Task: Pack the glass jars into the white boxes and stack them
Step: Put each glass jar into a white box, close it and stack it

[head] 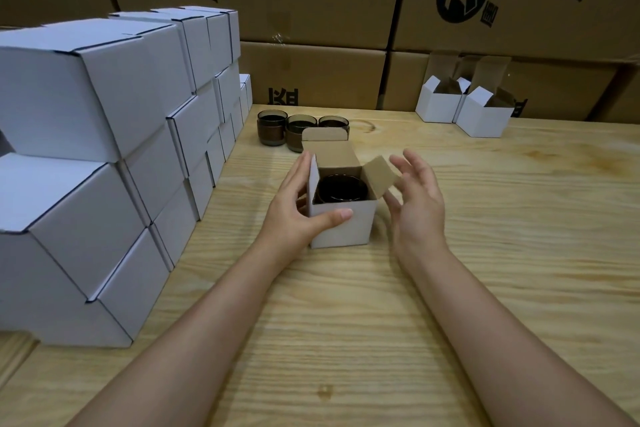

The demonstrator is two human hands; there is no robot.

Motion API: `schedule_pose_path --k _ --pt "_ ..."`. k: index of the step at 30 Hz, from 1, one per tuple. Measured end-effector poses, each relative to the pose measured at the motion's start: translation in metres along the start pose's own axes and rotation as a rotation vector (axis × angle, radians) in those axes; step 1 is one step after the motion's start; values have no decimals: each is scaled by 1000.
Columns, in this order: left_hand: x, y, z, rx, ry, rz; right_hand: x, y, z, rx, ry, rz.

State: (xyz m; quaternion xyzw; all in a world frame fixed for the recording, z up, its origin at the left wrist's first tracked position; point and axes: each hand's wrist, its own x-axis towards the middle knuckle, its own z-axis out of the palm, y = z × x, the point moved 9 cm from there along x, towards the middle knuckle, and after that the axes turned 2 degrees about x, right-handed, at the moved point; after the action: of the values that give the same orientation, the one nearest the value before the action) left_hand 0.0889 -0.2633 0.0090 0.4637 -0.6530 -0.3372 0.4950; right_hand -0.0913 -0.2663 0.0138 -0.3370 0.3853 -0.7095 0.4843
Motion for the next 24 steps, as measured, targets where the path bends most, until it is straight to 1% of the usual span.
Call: schedule_pose_path --k 3,4,6,7,9,13,18,20,24 --pt "0 5 4 -20 -26 55 2 18 10 259 -94 144" --pt "0 6 4 -28 -29 68 0 21 17 280 -153 168" --pt "-2 7 5 -51 -27 85 -5 22 28 119 -254 147" --pt "-1 7 4 -60 -24 94 -6 23 31 28 -275 129" --pt "-1 6 4 -57 -25 106 -5 27 32 -65 -271 144" --pt "-2 6 3 -88 -10 75 -4 32 36 -31 -322 204" --pt "-4 12 6 -172 -23 77 -7 26 45 72 -466 154" --pt "-5 8 6 -196 -6 49 -6 25 44 102 -466 146" --pt "-4 2 3 -208 15 0 -5 28 41 61 -451 126"
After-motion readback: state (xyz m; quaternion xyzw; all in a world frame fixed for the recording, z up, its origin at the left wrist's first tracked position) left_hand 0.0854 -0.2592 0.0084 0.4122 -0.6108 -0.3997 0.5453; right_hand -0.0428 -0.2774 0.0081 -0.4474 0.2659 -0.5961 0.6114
